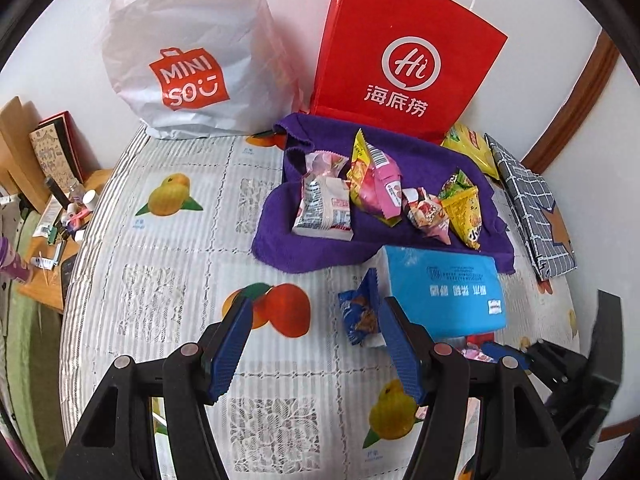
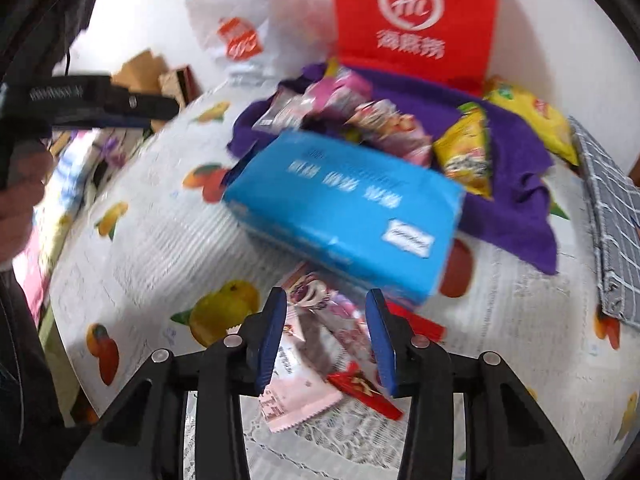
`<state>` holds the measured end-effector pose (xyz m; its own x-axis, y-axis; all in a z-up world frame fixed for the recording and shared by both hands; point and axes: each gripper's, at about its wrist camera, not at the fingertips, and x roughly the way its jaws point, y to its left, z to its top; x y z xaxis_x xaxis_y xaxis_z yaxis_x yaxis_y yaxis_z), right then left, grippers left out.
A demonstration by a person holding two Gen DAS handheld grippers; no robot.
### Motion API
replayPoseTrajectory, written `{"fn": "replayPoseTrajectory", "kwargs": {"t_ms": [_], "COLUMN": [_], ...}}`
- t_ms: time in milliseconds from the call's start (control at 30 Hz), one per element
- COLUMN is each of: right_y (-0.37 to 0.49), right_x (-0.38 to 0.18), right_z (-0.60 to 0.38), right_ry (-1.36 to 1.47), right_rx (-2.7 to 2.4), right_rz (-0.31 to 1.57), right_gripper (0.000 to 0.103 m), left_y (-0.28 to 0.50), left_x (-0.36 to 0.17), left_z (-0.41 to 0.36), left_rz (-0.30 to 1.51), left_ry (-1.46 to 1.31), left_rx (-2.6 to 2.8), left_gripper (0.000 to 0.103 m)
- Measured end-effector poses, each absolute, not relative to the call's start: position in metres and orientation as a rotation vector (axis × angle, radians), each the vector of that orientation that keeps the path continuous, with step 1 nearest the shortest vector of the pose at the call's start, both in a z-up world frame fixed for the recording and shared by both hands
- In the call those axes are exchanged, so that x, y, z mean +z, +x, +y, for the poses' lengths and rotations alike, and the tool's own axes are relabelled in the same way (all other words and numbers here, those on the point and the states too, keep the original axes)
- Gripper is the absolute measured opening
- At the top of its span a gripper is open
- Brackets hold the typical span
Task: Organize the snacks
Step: 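Grasp the pink bear-print packet on the bed with the right tool, then grasp the dark blue packet on the bed with the left tool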
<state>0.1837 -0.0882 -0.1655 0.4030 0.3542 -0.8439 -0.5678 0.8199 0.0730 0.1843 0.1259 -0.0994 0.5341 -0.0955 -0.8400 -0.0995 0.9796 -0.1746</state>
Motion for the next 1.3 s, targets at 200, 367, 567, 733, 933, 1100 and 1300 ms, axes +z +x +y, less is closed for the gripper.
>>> {"fn": "replayPoseTrajectory", "kwargs": {"t_ms": [200,367,567,733,933,1100,1300], "right_y": [0.19,0.18,0.184,0.17,0.158,0.159,0.169], "right_x": [-0.186,-0.188,-0.198,-0.18,-0.151,-0.139,-0.141], "right_z": [-0.073,-0.073,-0.068,-0.078,-0.105,-0.139,-0.182], "right_ry": [-0.364,-0.382,-0.355,-0.304,-0.219,-0.163,-0.095], "right_rx": [0.562,0.603,0.586,0.599,0.554,0.466,0.354], "right_rz": [1.05,1.1,1.106,1.057,0.985,0.943,0.946], "right_gripper": [0.035,0.023,0.016,0.016,0.016,0.016,0.016], "left_y": [0.179,0.179,0.179,0.187,0.209,0.224,0.227], "left_x": [-0.105,-0.11,-0.117,-0.126,-0.138,-0.153,-0.157], "left_z": [0.135,0.137,0.131,0.123,0.104,0.099,0.112], "left_rz": [1.01,1.019,1.026,1.039,1.061,1.097,1.098], "left_ry": [-0.235,-0.25,-0.238,-0.248,-0.244,-0.252,-0.26], "left_rx": [0.005,0.0,-0.013,-0.032,-0.056,-0.06,-0.03], "left_gripper": [0.063,0.063,0.063,0.063,0.063,0.062,0.062]}}
